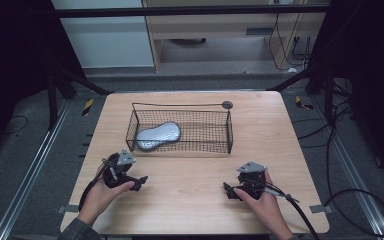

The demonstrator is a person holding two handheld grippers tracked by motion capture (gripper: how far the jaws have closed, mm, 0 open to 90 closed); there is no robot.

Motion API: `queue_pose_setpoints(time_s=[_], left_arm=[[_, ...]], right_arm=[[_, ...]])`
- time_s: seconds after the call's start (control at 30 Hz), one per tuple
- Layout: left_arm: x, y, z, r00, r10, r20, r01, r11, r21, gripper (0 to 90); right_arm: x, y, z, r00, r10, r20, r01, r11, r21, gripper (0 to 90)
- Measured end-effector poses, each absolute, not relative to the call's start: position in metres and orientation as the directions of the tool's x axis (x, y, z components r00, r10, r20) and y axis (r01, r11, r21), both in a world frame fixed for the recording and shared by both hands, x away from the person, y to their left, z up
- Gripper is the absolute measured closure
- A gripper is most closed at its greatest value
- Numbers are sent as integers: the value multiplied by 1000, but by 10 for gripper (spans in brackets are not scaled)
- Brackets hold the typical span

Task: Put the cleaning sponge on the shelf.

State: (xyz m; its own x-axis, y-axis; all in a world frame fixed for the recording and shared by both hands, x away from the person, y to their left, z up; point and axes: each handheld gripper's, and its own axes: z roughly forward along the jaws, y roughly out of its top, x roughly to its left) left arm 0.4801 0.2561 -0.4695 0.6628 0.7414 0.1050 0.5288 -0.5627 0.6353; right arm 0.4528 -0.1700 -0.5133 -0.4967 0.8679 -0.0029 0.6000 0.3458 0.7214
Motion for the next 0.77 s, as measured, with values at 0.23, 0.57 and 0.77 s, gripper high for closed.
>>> queue_pose_setpoints(time_s=[0.23,0.57,0.77], left_arm=[[490,277,-487,606,792,77,582,-507,636,46],[500,291,-504,552,834,24,607,-421,674,0],[502,294,-508,548,836,19,581,-396,711,0]], right_arm=[[453,-170,-513,-497,867,-3,600,346,722,4],[453,-170,-513,-497,868,-3,599,346,722,4],[453,-170,-513,-497,868,-3,600,346,721,4]])
